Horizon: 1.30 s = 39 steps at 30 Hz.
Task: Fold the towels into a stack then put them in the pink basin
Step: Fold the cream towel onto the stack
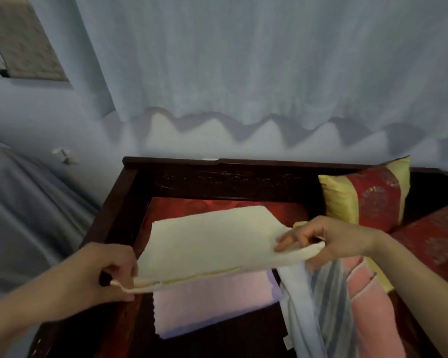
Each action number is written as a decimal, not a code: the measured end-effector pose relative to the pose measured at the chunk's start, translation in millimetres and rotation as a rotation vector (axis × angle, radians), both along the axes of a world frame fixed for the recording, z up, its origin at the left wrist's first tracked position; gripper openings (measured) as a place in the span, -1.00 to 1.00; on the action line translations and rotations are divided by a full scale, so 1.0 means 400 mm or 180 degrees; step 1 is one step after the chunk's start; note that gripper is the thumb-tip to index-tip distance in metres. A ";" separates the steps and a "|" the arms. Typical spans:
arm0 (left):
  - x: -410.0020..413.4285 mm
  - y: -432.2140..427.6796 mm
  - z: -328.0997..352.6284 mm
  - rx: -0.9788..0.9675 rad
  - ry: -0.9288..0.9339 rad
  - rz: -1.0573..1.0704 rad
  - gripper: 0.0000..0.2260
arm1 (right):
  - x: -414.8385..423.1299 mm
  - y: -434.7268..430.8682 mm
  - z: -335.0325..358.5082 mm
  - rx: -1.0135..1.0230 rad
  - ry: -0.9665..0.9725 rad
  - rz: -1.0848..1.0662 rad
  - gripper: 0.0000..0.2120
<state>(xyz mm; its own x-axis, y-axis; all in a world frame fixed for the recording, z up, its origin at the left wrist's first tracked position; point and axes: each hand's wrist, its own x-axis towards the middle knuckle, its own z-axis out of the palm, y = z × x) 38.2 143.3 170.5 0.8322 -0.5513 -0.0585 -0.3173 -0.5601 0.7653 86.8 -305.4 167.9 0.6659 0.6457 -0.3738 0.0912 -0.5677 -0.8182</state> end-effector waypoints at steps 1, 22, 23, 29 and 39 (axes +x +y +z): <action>-0.029 -0.012 -0.045 0.0032 0.0131 -0.0042 -0.76 | -0.022 -0.006 -0.058 -0.0026 0.0243 0.0018 -0.68; 0.166 -0.165 -0.596 -0.0263 0.0885 0.3104 -0.84 | 0.125 0.110 -0.570 -0.0252 -0.0302 -0.3236 -0.82; 0.174 -0.163 -0.611 0.0056 0.0654 0.3107 -0.84 | 0.129 0.116 -0.587 -0.0316 -0.0315 -0.3318 -0.88; 0.223 -0.141 -0.643 0.0813 0.1359 0.3064 -0.58 | 0.125 0.111 -0.631 -0.0348 0.0581 -0.3134 -0.74; 0.078 -0.205 -0.483 -0.0349 -0.0442 0.2692 -0.90 | 0.078 0.151 -0.539 0.0150 -0.0923 -0.3186 -0.76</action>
<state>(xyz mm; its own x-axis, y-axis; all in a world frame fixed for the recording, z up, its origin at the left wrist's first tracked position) 69.4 61.5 -22.8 0.9613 0.2599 0.0915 0.0781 -0.5755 0.8141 117.9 -244.8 -47.6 0.9650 -0.2413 -0.1028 -0.2070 -0.4602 -0.8633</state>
